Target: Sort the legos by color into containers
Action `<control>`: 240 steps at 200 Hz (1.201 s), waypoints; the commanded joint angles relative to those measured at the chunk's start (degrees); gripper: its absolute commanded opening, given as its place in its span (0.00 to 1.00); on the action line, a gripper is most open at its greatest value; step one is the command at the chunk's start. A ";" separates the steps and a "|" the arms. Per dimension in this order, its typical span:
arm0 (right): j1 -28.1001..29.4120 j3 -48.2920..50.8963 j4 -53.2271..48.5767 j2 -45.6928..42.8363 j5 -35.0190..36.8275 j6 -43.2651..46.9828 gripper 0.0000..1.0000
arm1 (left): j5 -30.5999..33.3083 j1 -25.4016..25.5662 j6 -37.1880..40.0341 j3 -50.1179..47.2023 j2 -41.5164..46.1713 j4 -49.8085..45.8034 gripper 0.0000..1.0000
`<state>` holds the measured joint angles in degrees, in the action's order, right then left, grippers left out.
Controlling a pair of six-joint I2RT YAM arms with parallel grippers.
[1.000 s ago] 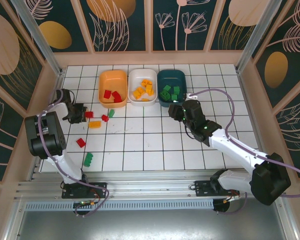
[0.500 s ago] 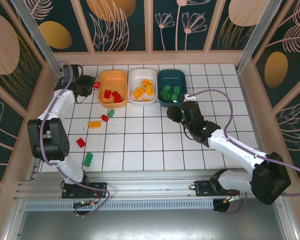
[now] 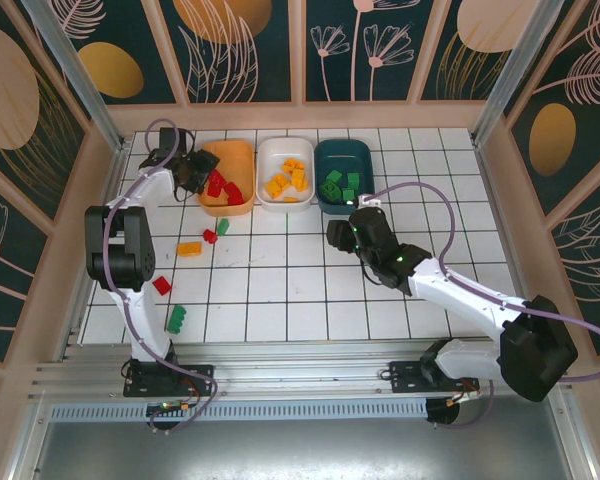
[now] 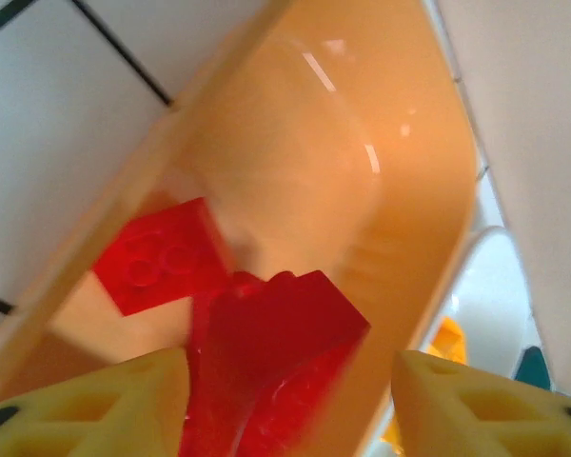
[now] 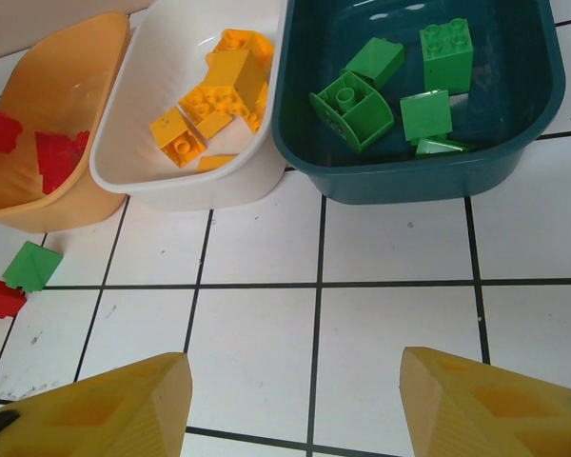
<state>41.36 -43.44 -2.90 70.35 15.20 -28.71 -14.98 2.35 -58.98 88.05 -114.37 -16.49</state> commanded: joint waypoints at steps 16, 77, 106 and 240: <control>1.00 -1.99 0.36 0.42 2.08 -0.39 0.61 | 0.11 1.07 5.10 1.28 5.98 -0.89 0.78; 1.61 -3.03 -0.16 0.89 2.66 1.20 0.61 | 4.12 1.17 -0.73 -28.65 29.39 -0.99 0.71; 1.70 -2.76 0.98 2.18 2.22 1.38 0.61 | 3.42 1.16 -3.03 -36.28 34.63 -2.05 0.64; 2.23 0.34 1.45 1.02 3.58 0.81 0.61 | -1.45 1.17 -13.31 -43.17 24.63 8.84 0.36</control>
<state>43.29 -44.60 -2.72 72.55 16.95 -28.40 -17.54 3.33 -70.83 44.34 -90.72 -10.46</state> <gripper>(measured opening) 0.613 0.363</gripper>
